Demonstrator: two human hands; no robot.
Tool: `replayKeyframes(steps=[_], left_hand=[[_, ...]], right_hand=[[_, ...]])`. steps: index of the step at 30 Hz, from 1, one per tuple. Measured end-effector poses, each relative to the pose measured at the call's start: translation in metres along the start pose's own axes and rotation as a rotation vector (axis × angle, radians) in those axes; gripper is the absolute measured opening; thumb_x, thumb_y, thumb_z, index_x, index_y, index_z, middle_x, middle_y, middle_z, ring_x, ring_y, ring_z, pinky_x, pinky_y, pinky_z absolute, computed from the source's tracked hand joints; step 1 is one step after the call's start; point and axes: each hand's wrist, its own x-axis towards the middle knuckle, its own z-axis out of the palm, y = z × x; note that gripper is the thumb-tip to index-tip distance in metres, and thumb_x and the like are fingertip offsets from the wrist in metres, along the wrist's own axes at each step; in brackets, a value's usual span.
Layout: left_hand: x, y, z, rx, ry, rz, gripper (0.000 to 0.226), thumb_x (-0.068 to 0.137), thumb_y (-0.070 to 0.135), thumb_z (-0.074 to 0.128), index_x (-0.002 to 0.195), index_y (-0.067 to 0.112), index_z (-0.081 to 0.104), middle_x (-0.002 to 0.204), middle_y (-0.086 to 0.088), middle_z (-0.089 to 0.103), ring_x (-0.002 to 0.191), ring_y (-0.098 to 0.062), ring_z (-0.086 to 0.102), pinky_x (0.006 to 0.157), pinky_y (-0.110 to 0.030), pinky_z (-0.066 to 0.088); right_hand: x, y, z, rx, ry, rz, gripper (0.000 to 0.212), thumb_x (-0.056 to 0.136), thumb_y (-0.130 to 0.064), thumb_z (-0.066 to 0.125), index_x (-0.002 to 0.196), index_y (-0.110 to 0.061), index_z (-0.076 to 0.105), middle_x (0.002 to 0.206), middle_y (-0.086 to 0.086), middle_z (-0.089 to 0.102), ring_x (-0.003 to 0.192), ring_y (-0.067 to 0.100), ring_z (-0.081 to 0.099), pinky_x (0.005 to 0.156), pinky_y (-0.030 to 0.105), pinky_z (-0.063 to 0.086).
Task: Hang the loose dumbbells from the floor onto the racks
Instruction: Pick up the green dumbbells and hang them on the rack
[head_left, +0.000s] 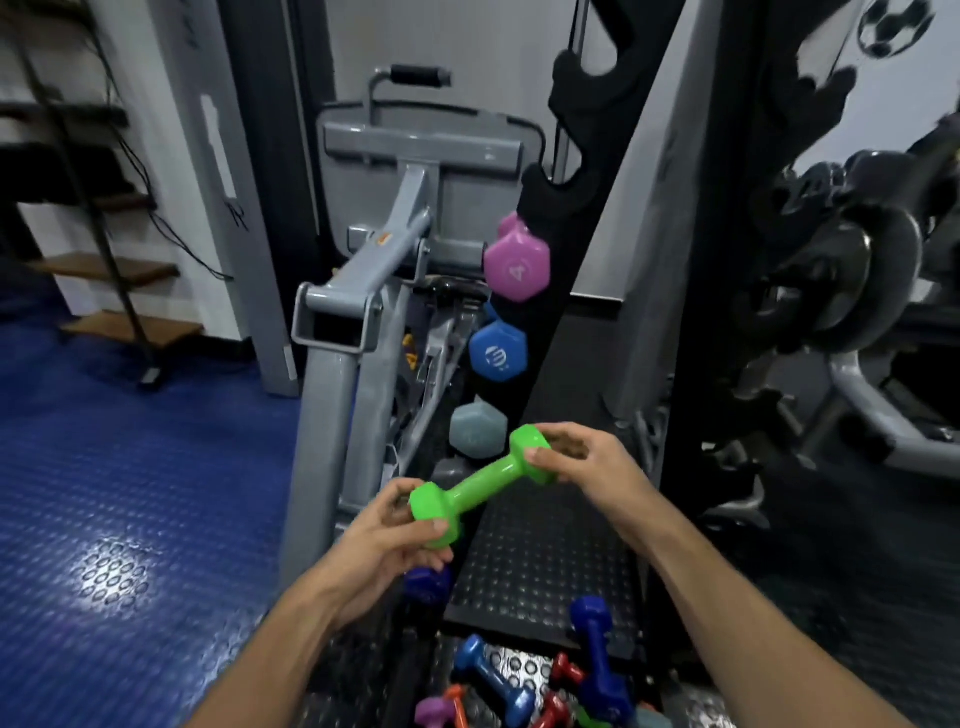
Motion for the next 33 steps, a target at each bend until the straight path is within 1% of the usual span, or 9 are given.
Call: replayKeyframes(steps=[5,9,15,18,20,23,25,28,33], left_hand=[[-0.005,0.065,0.025,0.070,-0.101,0.103,0.060,0.078,0.009,0.084,0.133,0.009,0.061,0.107,-0.021,0.068,0.082,-0.040,0.069,0.071,-0.039,0.062],[-0.001,0.108,0.042,0.125,-0.096,0.225,0.086,0.055,0.040,0.100,0.128,0.009,0.064,0.120,-0.019,0.069,0.106,-0.038,0.069,0.087,-0.037,0.062],[0.010,0.161,0.070,0.119,-0.074,0.379,0.096,0.052,0.044,0.100,0.126,-0.001,0.059,0.109,-0.020,0.069,0.095,-0.034,0.071,0.080,-0.041,0.063],[0.012,0.179,0.091,0.087,-0.008,0.482,0.068,0.067,0.039,0.092,0.116,0.001,0.065,0.100,-0.016,0.071,0.084,-0.027,0.071,0.075,-0.038,0.064],[0.011,0.192,0.106,0.063,0.056,0.534,0.042,0.077,0.025,0.077,0.109,0.002,0.066,0.092,-0.012,0.072,0.076,-0.023,0.070,0.071,-0.036,0.062],[0.019,0.214,0.120,0.113,0.159,0.583,0.041,0.076,0.025,0.077,0.108,0.001,0.066,0.089,-0.012,0.072,0.073,-0.022,0.070,0.066,-0.034,0.060],[0.032,0.231,0.126,0.201,0.231,0.590,0.039,0.077,0.028,0.082,0.106,0.005,0.068,0.094,-0.013,0.072,0.077,-0.023,0.072,0.069,-0.038,0.062],[0.056,0.254,0.143,0.346,0.323,0.592,0.031,0.083,0.031,0.085,0.099,0.012,0.067,0.098,-0.013,0.074,0.083,-0.026,0.075,0.072,-0.041,0.064],[0.102,0.285,0.183,0.537,0.416,0.545,0.033,0.077,0.036,0.088,0.082,0.014,0.065,0.085,-0.012,0.073,0.074,-0.029,0.075,0.068,-0.048,0.065]], right_hand=[[0.022,-0.079,-0.009,0.026,0.034,-0.122,0.027,0.091,-0.006,0.075,0.117,0.000,0.071,0.082,-0.001,0.072,0.062,-0.007,0.064,0.057,0.007,0.045],[0.035,-0.135,-0.014,0.004,0.061,-0.221,0.020,0.091,-0.008,0.075,0.110,-0.003,0.073,0.081,0.000,0.071,0.062,-0.007,0.062,0.059,0.007,0.045],[0.052,-0.198,-0.019,0.050,0.122,-0.286,0.005,0.094,-0.010,0.072,0.095,-0.007,0.076,0.073,-0.004,0.074,0.073,0.009,0.068,0.072,0.025,0.060],[0.062,-0.217,-0.024,0.037,0.203,-0.298,0.010,0.093,-0.017,0.076,0.099,-0.009,0.075,0.088,0.007,0.070,0.085,0.018,0.063,0.080,0.030,0.055],[0.065,-0.226,-0.030,-0.005,0.313,-0.329,0.015,0.091,-0.020,0.078,0.101,-0.008,0.075,0.087,0.004,0.073,0.080,0.017,0.068,0.075,0.025,0.056],[0.065,-0.232,-0.045,-0.224,0.686,-0.370,0.017,0.091,-0.026,0.074,0.100,-0.012,0.073,0.089,-0.002,0.072,0.078,0.011,0.067,0.071,0.019,0.052],[0.068,-0.230,-0.053,-0.250,0.787,-0.323,0.030,0.094,-0.029,0.070,0.119,-0.013,0.066,0.108,0.001,0.069,0.094,0.013,0.065,0.084,0.025,0.054],[0.078,-0.228,-0.057,-0.212,0.667,-0.220,0.055,0.101,-0.036,0.063,0.148,-0.012,0.051,0.138,0.006,0.062,0.124,0.023,0.062,0.106,0.034,0.049],[0.091,-0.227,-0.054,-0.114,0.558,-0.211,0.051,0.107,-0.045,0.047,0.147,-0.014,0.057,0.139,0.006,0.065,0.129,0.023,0.060,0.108,0.036,0.048]])
